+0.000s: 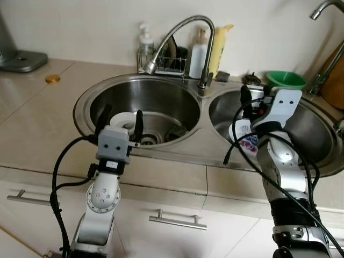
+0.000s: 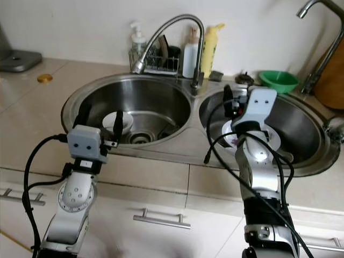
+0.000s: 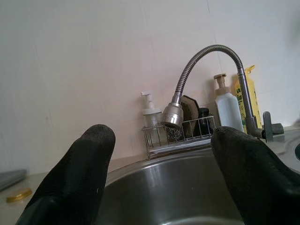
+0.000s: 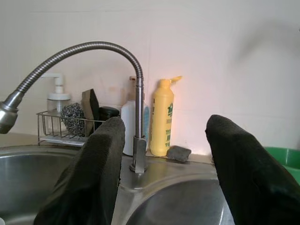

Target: Kitchen organization

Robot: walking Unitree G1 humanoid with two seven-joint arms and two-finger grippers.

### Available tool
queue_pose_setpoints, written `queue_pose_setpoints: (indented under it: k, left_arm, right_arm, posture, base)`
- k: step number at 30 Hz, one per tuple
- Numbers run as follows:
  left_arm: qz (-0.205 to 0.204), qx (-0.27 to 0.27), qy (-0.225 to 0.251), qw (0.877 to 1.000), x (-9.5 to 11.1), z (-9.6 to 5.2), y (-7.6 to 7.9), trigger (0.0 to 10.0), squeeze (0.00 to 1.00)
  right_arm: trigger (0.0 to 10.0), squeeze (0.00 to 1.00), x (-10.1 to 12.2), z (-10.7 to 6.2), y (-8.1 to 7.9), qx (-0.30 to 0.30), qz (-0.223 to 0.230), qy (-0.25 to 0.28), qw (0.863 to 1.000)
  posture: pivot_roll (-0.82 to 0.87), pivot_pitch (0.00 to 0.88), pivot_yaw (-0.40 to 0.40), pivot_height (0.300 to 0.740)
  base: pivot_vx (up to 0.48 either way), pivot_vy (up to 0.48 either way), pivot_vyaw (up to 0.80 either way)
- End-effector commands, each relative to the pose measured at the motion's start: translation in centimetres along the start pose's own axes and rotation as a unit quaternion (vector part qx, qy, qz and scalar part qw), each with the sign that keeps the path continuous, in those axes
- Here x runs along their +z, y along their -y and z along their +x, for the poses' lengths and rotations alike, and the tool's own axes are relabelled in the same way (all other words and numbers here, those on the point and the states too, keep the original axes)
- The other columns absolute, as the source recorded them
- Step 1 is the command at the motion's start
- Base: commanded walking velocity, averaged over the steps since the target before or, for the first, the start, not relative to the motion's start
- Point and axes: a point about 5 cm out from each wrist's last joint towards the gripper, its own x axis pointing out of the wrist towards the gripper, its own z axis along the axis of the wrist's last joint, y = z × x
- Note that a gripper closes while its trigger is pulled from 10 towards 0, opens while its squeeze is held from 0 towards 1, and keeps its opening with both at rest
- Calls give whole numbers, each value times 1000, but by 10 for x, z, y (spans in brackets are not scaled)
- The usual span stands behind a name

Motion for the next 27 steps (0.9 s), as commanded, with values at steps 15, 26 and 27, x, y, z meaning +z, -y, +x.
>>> queue_pose_setpoints:
  k: [15, 26, 27]
  left_arm:
    - [-16, 1, 4, 1000, 6, 5, 0, 10000, 0]
    - [-17, -2, 8, 1000, 7, 5, 1, 10000, 0]
    - [-18, -2, 7, 1000, 7, 5, 1, 10000, 0]
  right_arm:
    - [10000, 0, 1, -11, -13, 22, -46, 13, 999]
    - [10000, 0, -2, -14, -12, 9, -60, 3, 998]
    - [10000, 0, -2, -14, -12, 9, -61, 4, 998]
  posture:
    - [32, 0, -48, 740]
    - [28, 0, -51, 740]
    - [26, 0, -51, 740]
  base:
    - [0, 397, 0]
    - [0, 470, 0]
    - [0, 472, 0]
